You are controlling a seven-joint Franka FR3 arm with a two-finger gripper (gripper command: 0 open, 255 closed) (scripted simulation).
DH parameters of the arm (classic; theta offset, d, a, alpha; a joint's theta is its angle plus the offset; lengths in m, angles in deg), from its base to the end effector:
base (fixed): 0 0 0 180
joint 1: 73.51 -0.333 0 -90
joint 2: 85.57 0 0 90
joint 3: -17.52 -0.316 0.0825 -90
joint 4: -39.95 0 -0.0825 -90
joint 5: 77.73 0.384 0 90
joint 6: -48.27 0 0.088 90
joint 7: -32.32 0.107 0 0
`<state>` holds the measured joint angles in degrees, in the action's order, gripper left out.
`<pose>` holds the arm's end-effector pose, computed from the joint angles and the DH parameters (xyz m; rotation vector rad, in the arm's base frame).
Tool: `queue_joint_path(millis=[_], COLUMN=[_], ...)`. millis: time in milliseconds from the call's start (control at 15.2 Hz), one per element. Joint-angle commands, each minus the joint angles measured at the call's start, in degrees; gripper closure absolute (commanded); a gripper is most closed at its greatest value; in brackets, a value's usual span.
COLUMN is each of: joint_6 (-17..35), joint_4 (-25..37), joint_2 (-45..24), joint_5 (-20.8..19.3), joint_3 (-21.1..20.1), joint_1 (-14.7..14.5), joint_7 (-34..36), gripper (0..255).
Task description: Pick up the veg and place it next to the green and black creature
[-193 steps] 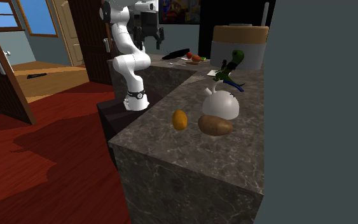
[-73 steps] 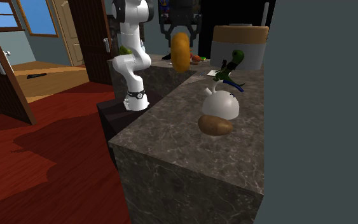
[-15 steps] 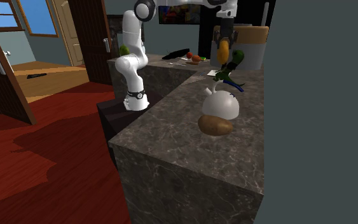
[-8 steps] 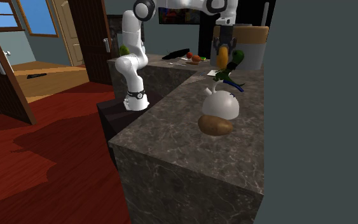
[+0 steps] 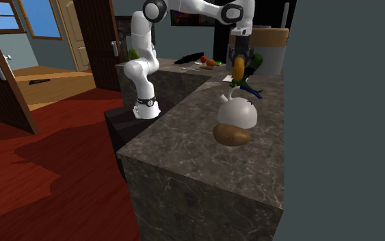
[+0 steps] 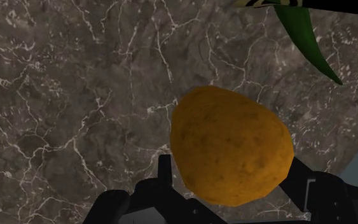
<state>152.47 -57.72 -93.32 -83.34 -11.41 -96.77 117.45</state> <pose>0.3849 0.4599 0.5131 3.0076 -0.8558 0.0409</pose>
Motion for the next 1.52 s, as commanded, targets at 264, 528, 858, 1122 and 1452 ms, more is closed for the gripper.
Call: queue_joint_path(millis=[264,528,858,1122,1452], joint_6=[4.59,7.50,11.05,13.84,17.24], joint_4=[-4.11,-6.47,-9.11,-10.97,-13.00], joint_2=[-0.53,-1.16,-2.24,-3.33,-4.94], joint_5=[-0.40,-0.82,-1.55,-2.27,-3.38], joint_3=[0.10,0.18,0.32,0.48,0.76], joint_1=[0.03,0.00,-0.10,-0.22,-0.45], joint_7=[0.38,0.74,1.30,1.85,2.65], gripper=[255,255,255,255,255])
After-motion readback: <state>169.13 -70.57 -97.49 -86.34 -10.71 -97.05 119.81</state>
